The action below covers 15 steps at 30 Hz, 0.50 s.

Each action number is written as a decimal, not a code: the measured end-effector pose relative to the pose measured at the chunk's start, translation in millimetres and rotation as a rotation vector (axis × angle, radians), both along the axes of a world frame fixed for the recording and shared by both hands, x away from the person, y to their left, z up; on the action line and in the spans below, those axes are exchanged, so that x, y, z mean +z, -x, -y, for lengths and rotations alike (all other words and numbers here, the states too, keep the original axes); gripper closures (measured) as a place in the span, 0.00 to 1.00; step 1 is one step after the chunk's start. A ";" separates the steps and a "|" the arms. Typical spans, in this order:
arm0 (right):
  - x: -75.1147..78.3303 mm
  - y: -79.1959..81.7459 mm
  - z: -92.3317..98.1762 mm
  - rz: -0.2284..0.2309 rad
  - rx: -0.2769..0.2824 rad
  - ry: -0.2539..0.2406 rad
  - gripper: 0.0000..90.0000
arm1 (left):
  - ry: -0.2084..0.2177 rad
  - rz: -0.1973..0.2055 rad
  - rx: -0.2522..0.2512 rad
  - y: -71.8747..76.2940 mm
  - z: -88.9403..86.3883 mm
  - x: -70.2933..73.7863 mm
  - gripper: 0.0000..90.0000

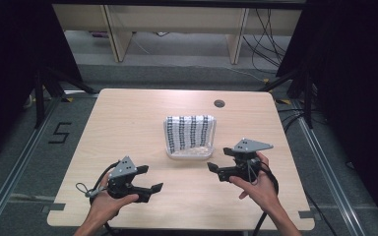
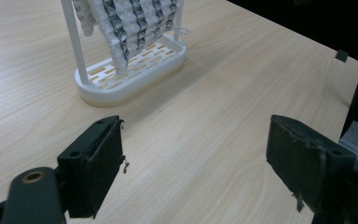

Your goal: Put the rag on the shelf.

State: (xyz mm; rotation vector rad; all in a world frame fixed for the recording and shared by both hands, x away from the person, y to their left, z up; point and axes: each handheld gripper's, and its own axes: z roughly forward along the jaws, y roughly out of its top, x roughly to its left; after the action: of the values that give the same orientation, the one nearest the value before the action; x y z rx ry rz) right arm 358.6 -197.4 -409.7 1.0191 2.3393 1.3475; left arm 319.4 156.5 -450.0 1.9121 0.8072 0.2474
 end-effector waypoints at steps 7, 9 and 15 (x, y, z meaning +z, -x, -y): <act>-9.8 12.0 4.8 -0.005 -0.004 -0.012 0.23 | -0.008 0.006 -0.009 9.8 -0.6 -6.0 0.17; -13.3 14.1 5.5 -0.005 0.003 -0.026 0.23 | -0.030 0.003 -0.020 13.1 -1.2 -7.6 0.17; -21.0 22.7 3.2 -0.007 0.010 -0.013 0.23 | -0.047 0.009 -0.031 21.0 -0.8 -15.3 0.17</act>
State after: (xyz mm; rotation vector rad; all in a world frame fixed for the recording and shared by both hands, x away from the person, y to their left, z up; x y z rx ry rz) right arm 335.9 -200.5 -430.7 1.0189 2.3474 1.3662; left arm 298.5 157.3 -465.2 1.9645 0.7713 0.2574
